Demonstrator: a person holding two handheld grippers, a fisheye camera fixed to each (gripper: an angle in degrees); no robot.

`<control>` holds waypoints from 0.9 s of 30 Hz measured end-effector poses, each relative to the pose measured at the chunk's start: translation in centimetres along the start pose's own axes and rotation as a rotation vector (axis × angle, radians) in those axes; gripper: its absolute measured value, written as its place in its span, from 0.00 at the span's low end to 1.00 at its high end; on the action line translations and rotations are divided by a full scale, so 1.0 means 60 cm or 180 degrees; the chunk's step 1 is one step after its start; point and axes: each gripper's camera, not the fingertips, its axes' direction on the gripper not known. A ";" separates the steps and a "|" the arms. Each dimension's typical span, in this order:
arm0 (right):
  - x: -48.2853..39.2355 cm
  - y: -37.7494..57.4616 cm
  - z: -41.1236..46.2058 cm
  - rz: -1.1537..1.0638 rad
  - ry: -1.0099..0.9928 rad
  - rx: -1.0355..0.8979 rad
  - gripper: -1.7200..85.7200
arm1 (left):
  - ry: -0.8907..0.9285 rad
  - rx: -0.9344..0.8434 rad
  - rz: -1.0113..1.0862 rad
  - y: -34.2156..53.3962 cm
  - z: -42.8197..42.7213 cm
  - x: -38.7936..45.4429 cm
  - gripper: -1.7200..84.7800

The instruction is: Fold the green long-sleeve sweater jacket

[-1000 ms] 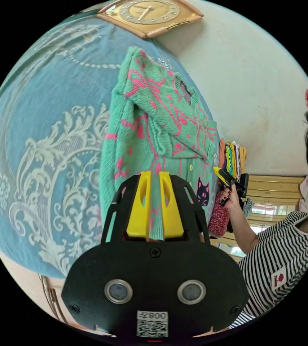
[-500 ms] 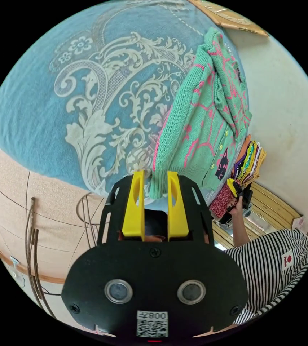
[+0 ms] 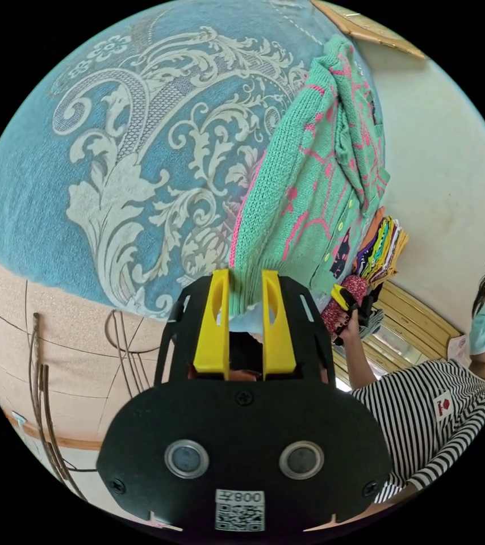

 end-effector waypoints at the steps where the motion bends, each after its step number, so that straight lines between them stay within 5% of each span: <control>1: 0.004 0.002 0.001 0.0004 -0.0003 0.0003 0.11 | 0.0028 0.0012 -0.0013 0.007 0.001 -0.005 0.13; 23: 0.069 0.035 0.021 0.0162 0.0145 -0.0069 0.10 | 0.0441 -0.0198 0.0026 0.098 0.053 -0.054 0.07; 27: 0.062 0.033 0.024 0.0093 0.0376 -0.0103 0.09 | 0.0026 -0.0238 0.0154 0.101 0.067 -0.027 0.06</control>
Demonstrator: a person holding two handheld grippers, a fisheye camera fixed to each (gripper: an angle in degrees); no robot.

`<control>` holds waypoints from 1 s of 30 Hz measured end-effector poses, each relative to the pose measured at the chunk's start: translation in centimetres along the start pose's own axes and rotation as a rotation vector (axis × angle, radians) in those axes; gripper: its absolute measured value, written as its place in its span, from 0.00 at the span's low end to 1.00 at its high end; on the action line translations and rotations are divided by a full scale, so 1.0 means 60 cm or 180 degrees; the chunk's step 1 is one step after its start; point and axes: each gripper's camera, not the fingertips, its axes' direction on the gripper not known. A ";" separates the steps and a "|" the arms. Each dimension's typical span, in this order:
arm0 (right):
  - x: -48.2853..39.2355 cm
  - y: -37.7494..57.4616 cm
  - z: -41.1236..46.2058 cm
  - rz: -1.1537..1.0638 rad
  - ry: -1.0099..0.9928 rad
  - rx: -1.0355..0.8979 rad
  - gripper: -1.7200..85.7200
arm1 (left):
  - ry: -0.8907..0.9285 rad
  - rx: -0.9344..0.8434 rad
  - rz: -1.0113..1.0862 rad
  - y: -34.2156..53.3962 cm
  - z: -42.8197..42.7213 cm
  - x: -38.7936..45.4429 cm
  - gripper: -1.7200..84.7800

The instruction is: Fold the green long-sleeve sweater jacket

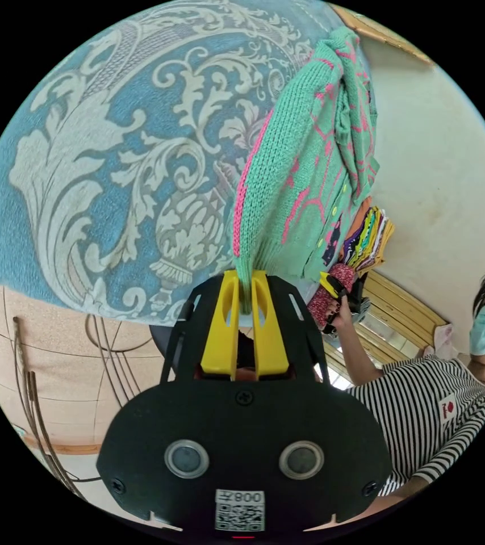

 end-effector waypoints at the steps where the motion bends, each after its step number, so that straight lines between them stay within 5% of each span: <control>1: 0.000 0.000 0.000 -0.0005 0.0024 -0.0002 0.09 | 0.0072 0.0008 -0.0036 0.002 0.000 -0.006 0.06; 30: -0.017 -0.029 -0.079 0.0179 -0.0160 -0.0434 0.04 | 0.0021 -0.0038 -0.0216 0.002 -0.066 -0.016 0.05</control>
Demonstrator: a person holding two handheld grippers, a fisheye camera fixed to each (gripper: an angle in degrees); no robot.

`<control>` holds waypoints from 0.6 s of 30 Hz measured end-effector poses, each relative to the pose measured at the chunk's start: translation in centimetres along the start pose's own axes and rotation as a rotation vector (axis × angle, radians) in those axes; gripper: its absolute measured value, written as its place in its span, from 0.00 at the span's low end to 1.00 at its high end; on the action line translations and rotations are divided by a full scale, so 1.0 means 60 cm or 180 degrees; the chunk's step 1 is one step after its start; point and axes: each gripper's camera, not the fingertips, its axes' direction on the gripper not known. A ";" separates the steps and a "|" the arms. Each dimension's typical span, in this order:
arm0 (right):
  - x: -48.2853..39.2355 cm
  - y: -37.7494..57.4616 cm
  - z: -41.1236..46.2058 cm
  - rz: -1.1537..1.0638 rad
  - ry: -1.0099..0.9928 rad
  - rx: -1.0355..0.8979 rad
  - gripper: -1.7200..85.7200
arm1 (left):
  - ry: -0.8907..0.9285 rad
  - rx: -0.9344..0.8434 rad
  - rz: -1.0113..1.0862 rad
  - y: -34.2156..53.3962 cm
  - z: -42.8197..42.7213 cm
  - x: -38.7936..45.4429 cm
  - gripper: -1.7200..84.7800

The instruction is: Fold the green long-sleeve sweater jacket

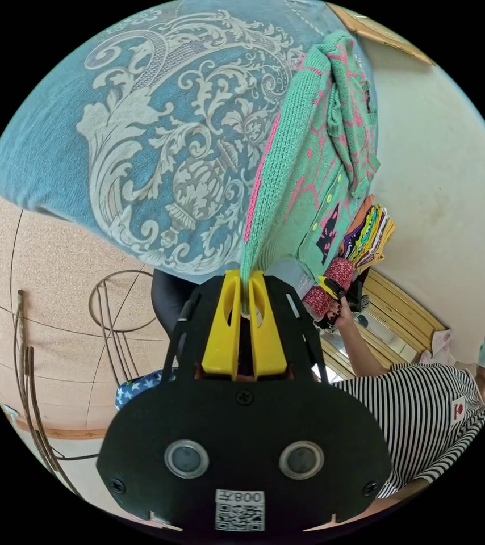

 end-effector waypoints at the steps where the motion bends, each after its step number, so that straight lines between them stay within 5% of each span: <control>1: -0.001 0.000 -0.004 0.0003 -0.0018 -0.0015 0.04 | 0.0029 0.0003 -0.0028 0.001 -0.006 -0.004 0.05; 18: -0.035 0.002 -0.048 0.0357 -0.0132 -0.0685 0.04 | -0.0063 -0.0282 -0.0508 -0.047 -0.016 -0.081 0.05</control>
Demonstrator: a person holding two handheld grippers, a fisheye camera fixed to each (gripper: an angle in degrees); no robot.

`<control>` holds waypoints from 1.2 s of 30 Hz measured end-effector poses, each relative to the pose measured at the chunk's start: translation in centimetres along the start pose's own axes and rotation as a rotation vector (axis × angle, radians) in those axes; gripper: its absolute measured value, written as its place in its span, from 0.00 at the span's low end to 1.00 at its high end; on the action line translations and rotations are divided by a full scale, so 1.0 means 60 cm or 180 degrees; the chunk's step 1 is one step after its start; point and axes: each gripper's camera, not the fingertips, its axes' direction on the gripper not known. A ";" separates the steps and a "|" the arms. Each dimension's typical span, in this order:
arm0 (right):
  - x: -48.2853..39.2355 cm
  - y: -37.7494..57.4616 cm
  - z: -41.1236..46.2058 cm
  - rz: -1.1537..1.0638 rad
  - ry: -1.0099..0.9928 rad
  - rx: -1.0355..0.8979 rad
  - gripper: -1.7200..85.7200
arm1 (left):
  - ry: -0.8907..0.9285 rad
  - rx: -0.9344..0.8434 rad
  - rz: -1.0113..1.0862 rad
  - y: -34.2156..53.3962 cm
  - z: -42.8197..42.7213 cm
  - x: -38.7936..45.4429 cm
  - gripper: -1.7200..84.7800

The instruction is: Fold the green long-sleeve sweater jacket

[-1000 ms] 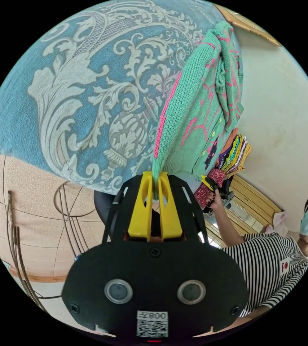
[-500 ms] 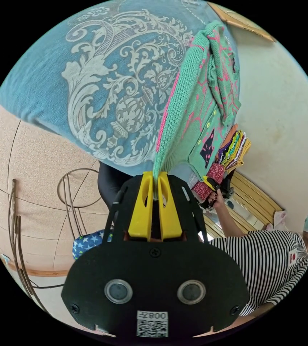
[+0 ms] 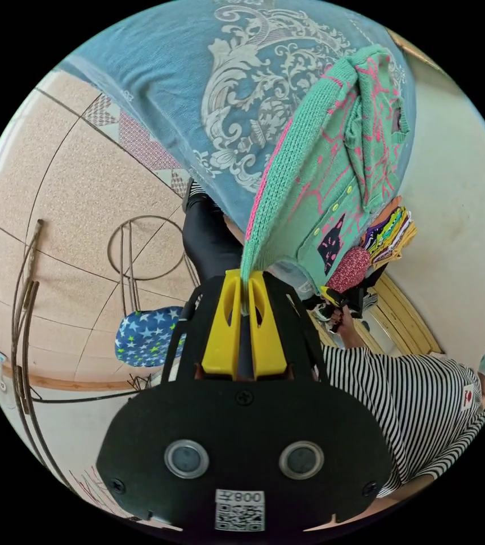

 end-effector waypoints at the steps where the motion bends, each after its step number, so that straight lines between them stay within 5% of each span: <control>1: -0.010 -0.005 -0.006 -0.0051 0.0057 -0.0013 0.04 | -0.0093 -0.0061 0.0153 -0.025 0.001 0.021 0.05; 5: -0.088 -0.038 -0.063 -0.0513 0.0508 -0.0116 0.04 | -0.0216 -0.0131 0.0458 -0.078 -0.017 0.060 0.05; 19: -0.347 -0.147 -0.323 -0.1429 0.0249 0.0667 0.04 | 0.0550 0.0842 0.1250 -0.341 -0.196 0.229 0.05; 36: -0.686 -0.391 -0.521 -0.2025 0.0551 0.0932 0.04 | 0.0441 0.1252 0.1867 -0.754 -0.256 0.436 0.06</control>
